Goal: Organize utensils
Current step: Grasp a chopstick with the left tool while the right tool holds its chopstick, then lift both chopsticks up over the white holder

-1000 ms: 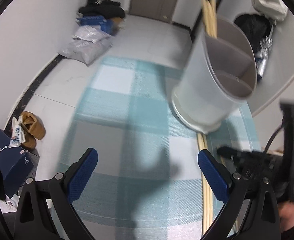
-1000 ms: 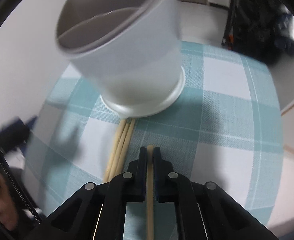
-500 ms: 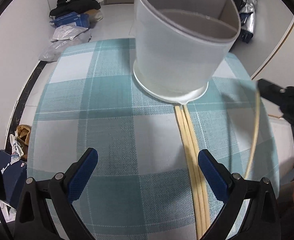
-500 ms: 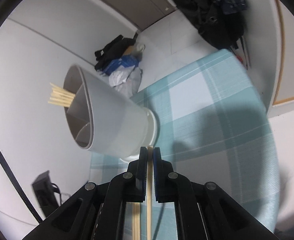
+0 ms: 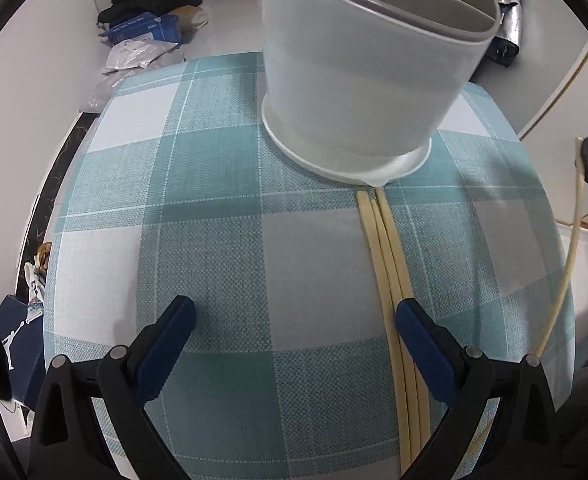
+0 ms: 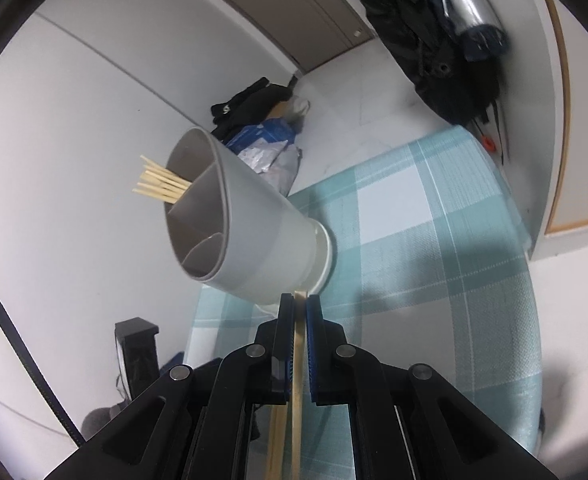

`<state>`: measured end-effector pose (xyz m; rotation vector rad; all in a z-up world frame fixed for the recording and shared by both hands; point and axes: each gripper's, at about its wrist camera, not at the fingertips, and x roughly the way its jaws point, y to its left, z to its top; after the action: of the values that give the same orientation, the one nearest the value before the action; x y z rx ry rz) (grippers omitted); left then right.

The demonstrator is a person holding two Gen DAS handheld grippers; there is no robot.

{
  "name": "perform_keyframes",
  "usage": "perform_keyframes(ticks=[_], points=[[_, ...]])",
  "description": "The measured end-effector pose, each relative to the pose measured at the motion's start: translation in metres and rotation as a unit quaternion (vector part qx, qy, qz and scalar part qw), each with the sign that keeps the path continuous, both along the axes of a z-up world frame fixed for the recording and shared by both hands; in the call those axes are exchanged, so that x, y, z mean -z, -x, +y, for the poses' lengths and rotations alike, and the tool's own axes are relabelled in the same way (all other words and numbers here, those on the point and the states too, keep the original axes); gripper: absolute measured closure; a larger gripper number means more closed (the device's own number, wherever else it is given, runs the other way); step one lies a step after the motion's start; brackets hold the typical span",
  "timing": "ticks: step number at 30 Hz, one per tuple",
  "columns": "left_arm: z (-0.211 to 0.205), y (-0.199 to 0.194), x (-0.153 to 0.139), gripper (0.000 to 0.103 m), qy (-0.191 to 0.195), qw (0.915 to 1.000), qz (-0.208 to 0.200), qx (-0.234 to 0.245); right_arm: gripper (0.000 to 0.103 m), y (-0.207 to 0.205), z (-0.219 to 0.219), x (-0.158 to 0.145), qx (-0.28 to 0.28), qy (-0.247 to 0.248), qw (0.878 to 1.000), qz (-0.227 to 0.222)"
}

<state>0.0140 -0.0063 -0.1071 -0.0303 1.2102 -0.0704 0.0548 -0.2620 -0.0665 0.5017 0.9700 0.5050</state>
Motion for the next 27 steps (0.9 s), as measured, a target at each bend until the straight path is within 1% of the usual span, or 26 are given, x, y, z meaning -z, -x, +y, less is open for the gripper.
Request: perform_keyframes(ticks=[2, 3, 4, 9, 13, 15, 18, 20, 22, 24, 25, 27], points=[[-0.001, 0.001, 0.002, 0.004, -0.009, 0.9999, 0.005, -0.004, 0.098, 0.0, 0.003, 0.0, -0.006, 0.01, 1.0, -0.005], [-0.002, 0.003, 0.003, 0.004, -0.02, 0.9998, 0.004, -0.001, 0.098, 0.001, 0.004, 0.0, -0.008, 0.014, 1.0, -0.006], [-0.003, 0.003, 0.004, 0.004, -0.021, 0.9998, 0.002, 0.001, 0.098, 0.002, 0.004, 0.001, -0.01, 0.016, 1.0, -0.006], [0.0, -0.003, 0.004, 0.005, -0.016, 0.9998, 0.006, -0.006, 0.098, 0.004, 0.004, 0.0, -0.007, 0.022, 1.0, -0.004], [0.006, -0.015, 0.002, 0.005, 0.002, 0.9998, 0.001, -0.022, 0.098, 0.006, 0.007, -0.002, -0.009, 0.028, 1.0, -0.01], [0.007, -0.022, 0.003, 0.015, 0.011, 0.9995, -0.002, -0.028, 0.098, 0.007, 0.008, -0.003, -0.01, 0.03, 0.999, -0.013], [0.002, -0.031, 0.003, 0.029, -0.001, 0.9996, -0.013, -0.025, 0.098, 0.007, 0.008, -0.003, -0.009, 0.028, 0.999, -0.012], [0.001, -0.032, 0.003, 0.032, 0.005, 0.9996, -0.016, -0.024, 0.098, 0.007, 0.008, -0.003, -0.009, 0.029, 0.999, -0.012], [-0.005, -0.034, 0.002, 0.039, 0.01, 0.9996, -0.021, -0.018, 0.098, 0.007, 0.009, -0.003, -0.01, 0.031, 0.999, -0.012], [-0.006, -0.033, 0.0, 0.062, 0.001, 0.9996, -0.026, -0.013, 0.098, 0.007, 0.009, -0.003, -0.011, 0.029, 0.999, -0.011], [-0.006, -0.033, 0.0, 0.069, -0.003, 0.9995, -0.029, -0.014, 0.098, 0.007, 0.01, -0.004, -0.013, 0.03, 0.999, -0.012], [-0.004, -0.033, -0.001, 0.088, 0.006, 0.9994, -0.03, -0.018, 0.098, 0.007, 0.011, -0.005, -0.016, 0.031, 0.999, -0.015]])
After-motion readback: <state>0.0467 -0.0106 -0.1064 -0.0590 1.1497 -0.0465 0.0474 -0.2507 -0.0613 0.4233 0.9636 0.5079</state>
